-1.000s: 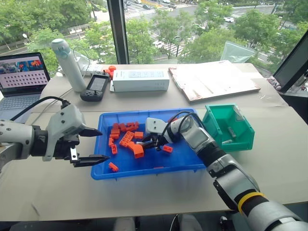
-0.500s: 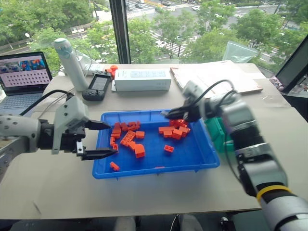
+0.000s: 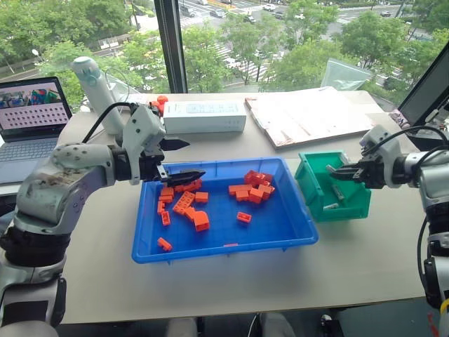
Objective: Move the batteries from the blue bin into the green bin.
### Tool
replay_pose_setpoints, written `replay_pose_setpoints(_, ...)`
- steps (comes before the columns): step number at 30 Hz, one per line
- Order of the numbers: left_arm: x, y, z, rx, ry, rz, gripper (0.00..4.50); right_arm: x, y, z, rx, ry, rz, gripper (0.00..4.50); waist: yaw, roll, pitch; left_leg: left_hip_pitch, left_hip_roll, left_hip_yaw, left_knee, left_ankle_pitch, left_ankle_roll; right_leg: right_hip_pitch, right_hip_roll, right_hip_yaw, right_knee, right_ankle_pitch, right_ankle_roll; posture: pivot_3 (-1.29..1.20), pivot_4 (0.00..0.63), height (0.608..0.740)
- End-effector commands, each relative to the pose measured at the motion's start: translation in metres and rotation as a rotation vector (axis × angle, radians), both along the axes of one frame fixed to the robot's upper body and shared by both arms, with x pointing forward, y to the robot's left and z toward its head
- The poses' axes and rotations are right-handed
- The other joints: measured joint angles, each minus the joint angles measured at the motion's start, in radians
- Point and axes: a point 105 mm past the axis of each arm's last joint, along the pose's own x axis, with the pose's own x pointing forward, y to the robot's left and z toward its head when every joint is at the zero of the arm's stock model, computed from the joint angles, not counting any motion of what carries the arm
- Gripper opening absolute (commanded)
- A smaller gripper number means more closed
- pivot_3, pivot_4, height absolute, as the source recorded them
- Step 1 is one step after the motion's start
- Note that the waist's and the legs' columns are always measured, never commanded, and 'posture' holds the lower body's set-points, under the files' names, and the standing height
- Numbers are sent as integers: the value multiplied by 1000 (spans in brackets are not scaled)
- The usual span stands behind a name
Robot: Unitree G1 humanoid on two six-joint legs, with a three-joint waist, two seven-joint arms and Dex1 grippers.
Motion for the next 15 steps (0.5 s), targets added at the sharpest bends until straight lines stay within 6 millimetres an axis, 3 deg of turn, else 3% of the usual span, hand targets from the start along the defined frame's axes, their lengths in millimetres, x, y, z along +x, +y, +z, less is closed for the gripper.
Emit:
replay_pose_setpoints(1, -2, 3, 7, 40, -65, 7, 4500, 5, -8, 10, -47, -68, -29, 2242, 0, 0, 0, 0, 0, 0, 0, 0, 0, 0, 0, 0, 0, 0, 0, 0, 150, 740)
replay_pose_setpoints(3, -3, 5, 7, 40, -74, 21, 4500, 5, -10, 16, -62, -83, -32, 2930, 3, 0, 0, 0, 0, 0, 0, 0, 0, 0, 0, 0, 0, 0, 0, 0, 150, 740)
replay_pose_setpoints(8, -6, 14, 10, 31, -89, 65, 4500, 1, -5, 56, 30, -166, 26, 4461, 3, 0, 0, -1, 0, 0, 0, 0, 0, 0, 0, 0, 0, 0, 0, 0, 150, 740)
replay_pose_setpoints(11, -7, 25, 11, 19, -105, 107, 4500, -12, 5, 91, 204, -267, 128, 4461, 3, 0, 0, -1, 0, 0, 0, -1, 0, 0, 0, 0, -1, 0, 0, 0, 150, 740)
replay_pose_setpoints(15, -6, 48, 18, -63, -144, 219, 4500, -22, -19, 107, 327, -423, 83, 4461, 9, 0, 0, 0, 0, -1, 0, -1, 1, 1, 0, 0, -2, 0, 0, 0, 150, 740)
